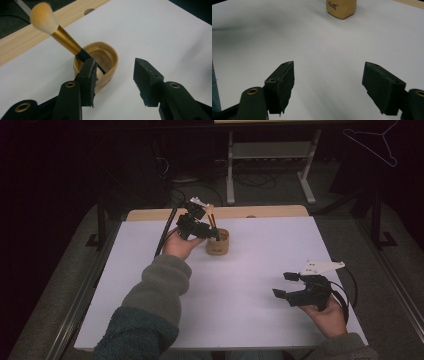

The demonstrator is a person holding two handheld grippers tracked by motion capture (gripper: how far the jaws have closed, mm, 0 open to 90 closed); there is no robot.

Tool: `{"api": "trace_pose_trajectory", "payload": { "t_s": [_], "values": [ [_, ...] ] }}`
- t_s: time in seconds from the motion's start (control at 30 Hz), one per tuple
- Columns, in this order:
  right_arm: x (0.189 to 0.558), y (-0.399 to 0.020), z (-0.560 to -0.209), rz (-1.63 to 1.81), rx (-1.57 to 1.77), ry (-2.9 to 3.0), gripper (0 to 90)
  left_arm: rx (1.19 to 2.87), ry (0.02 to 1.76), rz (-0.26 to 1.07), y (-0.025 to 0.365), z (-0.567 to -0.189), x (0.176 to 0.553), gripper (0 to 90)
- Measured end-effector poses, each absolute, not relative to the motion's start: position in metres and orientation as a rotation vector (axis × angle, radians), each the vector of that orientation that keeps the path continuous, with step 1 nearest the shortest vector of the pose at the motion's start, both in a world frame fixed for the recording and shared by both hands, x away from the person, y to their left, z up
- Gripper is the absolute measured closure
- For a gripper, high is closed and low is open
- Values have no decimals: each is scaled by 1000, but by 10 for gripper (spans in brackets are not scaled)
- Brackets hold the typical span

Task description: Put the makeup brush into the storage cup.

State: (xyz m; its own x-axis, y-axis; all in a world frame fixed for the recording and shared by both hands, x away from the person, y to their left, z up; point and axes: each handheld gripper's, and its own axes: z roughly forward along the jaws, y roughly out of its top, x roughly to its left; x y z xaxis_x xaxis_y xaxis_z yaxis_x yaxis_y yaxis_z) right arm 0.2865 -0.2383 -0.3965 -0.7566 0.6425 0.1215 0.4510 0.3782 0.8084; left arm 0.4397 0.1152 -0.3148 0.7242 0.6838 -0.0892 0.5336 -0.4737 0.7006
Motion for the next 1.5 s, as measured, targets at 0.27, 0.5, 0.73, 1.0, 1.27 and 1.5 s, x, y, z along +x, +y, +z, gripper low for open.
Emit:
{"api": "trace_pose_trajectory", "payload": {
  "t_s": [0.27,0.5,0.73,1.0,1.27,1.5],
  "values": [
    [287,-234,-398,1299,992,2414,242,2170,913,271,135,-321,416,471],
    [288,-232,-400,1297,998,2410,238,2166,909,296,146,-330,398,430],
    [288,-230,-401,1286,1013,2413,234,2149,913,290,153,-339,381,395],
    [288,-227,-404,1279,1022,2417,233,2142,905,288,161,-344,368,367],
    [287,-228,-405,1287,1026,2410,228,2131,889,283,172,-348,355,345],
    [285,-228,-405,1288,1023,2407,221,2136,857,278,185,-356,342,305]
  ]
}}
